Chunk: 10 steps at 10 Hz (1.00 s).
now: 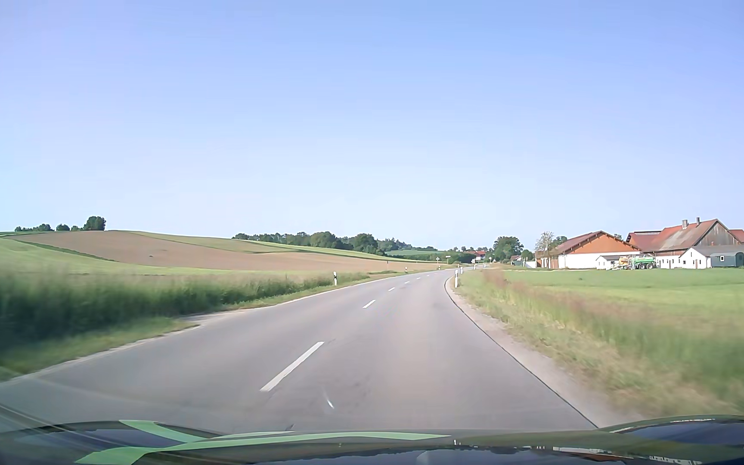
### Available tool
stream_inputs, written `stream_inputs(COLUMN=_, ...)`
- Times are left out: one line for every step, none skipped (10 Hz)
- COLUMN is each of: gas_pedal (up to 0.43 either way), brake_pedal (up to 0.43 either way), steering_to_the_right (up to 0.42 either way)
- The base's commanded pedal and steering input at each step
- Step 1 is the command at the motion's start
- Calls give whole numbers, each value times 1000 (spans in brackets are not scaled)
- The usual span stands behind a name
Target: Follow the waypoints while adhering to traffic rules and regulations
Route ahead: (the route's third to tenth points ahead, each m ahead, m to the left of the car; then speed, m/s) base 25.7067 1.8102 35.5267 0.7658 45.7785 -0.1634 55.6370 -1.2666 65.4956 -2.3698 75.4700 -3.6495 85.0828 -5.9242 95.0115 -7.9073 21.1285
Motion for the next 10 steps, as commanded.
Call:
stream_inputs(gas_pedal=138, brake_pedal=0, steering_to_the_right=10)
stream_inputs(gas_pedal=150, brake_pedal=0, steering_to_the_right=10)
stream_inputs(gas_pedal=157, brake_pedal=0, steering_to_the_right=10)
stream_inputs(gas_pedal=157, brake_pedal=0, steering_to_the_right=10)
stream_inputs(gas_pedal=157, brake_pedal=0, steering_to_the_right=10)
stream_inputs(gas_pedal=157, brake_pedal=0, steering_to_the_right=10)
stream_inputs(gas_pedal=157, brake_pedal=0, steering_to_the_right=10)
stream_inputs(gas_pedal=150, brake_pedal=0, steering_to_the_right=10)
stream_inputs(gas_pedal=138, brake_pedal=0, steering_to_the_right=10)
stream_inputs(gas_pedal=138, brake_pedal=0, steering_to_the_right=10)
